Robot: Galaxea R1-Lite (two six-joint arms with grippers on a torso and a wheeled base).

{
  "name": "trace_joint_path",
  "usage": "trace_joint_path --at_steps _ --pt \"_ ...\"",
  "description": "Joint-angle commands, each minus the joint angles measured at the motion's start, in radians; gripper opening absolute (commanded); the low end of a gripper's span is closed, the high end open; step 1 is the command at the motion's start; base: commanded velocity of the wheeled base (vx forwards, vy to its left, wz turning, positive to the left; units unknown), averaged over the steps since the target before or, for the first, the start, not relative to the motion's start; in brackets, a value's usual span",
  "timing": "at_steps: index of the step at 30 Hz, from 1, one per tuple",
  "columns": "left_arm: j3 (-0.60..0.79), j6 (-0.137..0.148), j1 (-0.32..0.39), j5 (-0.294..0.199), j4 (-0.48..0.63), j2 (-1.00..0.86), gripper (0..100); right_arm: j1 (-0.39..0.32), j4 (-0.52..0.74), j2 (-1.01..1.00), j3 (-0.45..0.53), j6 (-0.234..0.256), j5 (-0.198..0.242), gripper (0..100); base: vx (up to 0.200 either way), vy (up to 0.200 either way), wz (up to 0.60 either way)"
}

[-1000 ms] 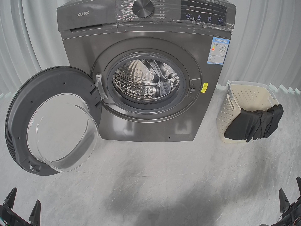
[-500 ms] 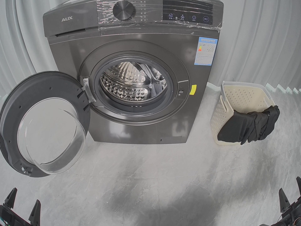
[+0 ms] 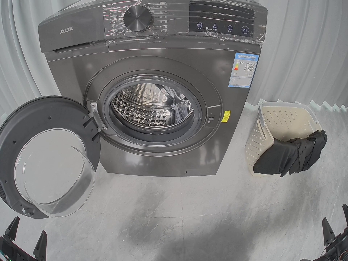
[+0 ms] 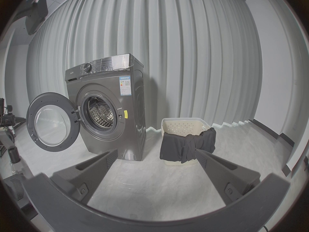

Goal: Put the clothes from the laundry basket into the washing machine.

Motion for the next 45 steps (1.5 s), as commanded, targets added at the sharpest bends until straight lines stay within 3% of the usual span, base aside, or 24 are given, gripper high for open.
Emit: trace_joint_path --at_steps 1,20,45 --pt "0.016 0.0 0.0 -0.001 0.0 -0.018 100 0.0 0.0 -0.012 0.018 -0.001 0.001 100 0.0 0.0 0.0" --pt "0.016 -0.003 0.0 -0.001 0.0 -0.018 100 0.0 0.0 -0.012 0.018 -0.001 0.001 100 0.0 0.0 0.0" --pt "0.016 0.003 0.0 0.001 0.0 -0.018 100 0.0 0.0 -0.012 0.018 -0.001 0.001 100 0.0 -0.2 0.0"
